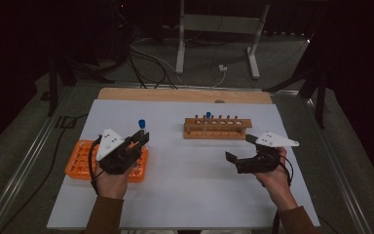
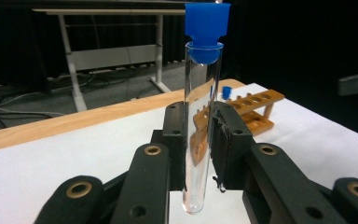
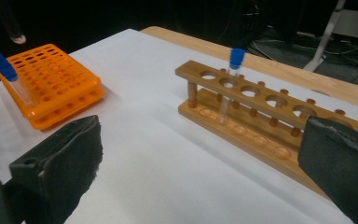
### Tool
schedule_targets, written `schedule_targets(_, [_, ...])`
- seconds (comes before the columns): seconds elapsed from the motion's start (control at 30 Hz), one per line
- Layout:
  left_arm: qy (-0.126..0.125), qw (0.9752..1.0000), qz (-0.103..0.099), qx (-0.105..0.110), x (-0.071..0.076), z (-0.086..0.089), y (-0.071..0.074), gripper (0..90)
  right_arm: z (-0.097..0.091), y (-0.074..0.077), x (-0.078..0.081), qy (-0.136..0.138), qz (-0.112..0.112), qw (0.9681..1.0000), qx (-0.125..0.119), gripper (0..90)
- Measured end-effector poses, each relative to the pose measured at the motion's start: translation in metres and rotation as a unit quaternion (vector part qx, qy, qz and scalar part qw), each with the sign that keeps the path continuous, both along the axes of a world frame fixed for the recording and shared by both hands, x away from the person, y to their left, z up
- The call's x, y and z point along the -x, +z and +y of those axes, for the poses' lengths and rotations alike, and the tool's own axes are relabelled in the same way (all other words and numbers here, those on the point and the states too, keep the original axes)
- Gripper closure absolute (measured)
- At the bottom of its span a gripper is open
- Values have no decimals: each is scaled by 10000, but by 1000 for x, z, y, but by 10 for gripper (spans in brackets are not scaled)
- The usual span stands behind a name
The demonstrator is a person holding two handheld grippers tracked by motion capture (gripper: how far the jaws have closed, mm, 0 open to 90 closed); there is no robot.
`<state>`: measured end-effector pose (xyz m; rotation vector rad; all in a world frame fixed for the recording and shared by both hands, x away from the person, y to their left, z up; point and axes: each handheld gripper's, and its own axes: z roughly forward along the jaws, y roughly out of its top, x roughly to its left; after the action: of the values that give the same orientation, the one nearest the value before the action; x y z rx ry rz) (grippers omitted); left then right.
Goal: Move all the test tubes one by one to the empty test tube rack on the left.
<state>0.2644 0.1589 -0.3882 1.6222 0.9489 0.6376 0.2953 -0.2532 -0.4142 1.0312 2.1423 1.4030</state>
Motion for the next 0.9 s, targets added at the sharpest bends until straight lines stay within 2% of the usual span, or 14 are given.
schedule_targets(0.47, [405, 9992, 19, 19, 9, 44, -11, 779, -20, -8, 3, -222, 58, 9995, -212, 0])
schedule_targets(0.7, [558, 9984, 56, 24, 14, 58, -19, 779, -26, -13, 5, -300, 89, 9991, -302, 0])
schedule_targets(0.9, [674, 9976, 139, -7, 18, 68, -31, 779, -30, -16, 6, -330, 114, 9989, -309, 0])
